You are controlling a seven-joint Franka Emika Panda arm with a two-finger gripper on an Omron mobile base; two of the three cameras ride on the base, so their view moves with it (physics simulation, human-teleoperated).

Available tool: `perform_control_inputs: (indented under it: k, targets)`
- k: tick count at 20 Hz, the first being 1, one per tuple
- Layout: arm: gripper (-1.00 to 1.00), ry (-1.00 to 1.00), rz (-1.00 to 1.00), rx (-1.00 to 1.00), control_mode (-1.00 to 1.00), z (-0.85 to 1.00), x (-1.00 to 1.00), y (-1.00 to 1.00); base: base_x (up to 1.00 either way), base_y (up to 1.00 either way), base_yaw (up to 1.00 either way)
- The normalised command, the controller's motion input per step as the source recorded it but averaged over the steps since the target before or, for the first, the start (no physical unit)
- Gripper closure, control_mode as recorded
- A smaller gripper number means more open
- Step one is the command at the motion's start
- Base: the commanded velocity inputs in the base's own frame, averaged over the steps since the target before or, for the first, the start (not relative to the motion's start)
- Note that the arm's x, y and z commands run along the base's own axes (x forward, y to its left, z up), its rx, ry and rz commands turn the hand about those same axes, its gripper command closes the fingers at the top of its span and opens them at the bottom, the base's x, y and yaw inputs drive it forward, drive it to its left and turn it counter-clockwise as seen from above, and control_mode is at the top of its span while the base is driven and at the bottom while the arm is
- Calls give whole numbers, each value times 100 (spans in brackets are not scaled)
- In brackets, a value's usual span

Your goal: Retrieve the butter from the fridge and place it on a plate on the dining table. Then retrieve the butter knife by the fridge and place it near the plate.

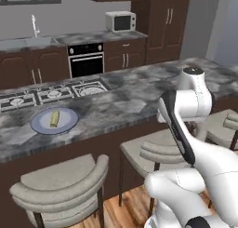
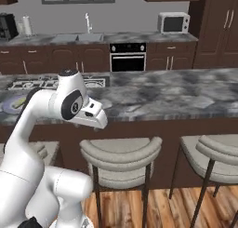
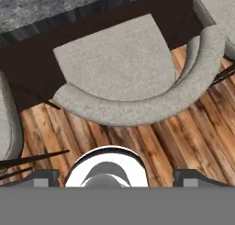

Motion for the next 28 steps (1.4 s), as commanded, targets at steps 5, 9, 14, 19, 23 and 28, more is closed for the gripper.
perform_control_inputs:
  k: [5,9,14,19,23,28]
  targets:
    - [-100,0,0,0,100,0,0,0,0,-83,-55]
    - [-100,0,0,0,100,0,0,0,8,-58,-29]
    - [-100,0,0,0,100,0,0,0,48,-59,10]
    - [-100,0,0,0,100,0,0,0,89,-34,8]
    - [-100,0,0,0,100,0,0,0,97,-30,-5]
    - [-100,0,0,0,100,0,0,0,9,-16,-67]
